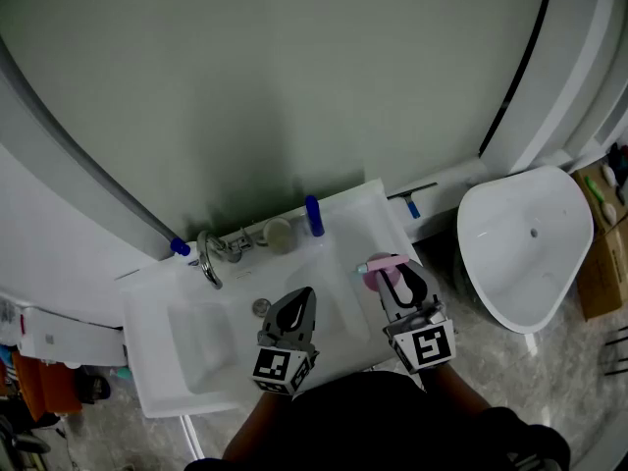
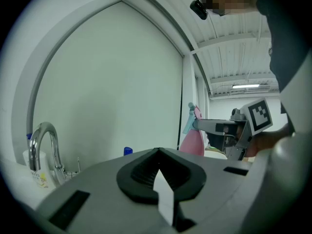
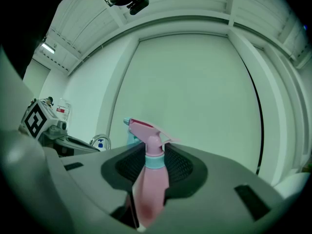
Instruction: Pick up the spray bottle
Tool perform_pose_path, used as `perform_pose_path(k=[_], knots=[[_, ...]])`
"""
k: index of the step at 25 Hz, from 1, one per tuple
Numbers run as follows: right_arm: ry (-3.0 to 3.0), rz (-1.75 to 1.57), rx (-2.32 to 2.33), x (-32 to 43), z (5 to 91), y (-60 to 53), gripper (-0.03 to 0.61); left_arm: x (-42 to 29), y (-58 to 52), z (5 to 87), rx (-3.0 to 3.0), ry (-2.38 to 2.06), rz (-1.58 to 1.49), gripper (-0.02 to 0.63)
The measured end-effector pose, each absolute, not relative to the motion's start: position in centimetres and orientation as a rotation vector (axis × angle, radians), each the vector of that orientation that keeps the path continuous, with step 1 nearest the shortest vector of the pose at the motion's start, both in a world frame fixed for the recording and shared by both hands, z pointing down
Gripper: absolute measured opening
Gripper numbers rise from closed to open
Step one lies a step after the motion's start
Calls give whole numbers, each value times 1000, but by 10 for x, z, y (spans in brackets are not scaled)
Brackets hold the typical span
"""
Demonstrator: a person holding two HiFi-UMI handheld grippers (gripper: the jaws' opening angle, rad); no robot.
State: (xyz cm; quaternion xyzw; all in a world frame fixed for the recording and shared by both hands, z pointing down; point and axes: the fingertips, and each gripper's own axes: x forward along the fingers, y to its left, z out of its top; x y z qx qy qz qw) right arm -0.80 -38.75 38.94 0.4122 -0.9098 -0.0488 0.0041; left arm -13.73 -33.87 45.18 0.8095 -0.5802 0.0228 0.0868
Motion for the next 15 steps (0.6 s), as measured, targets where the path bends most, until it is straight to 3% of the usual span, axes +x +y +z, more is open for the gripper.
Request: perform_pose_path(k=[15], knots=[[-2882, -118, 1266, -12, 396, -390, 123, -136, -340, 451, 2404, -1725, 62, -5]])
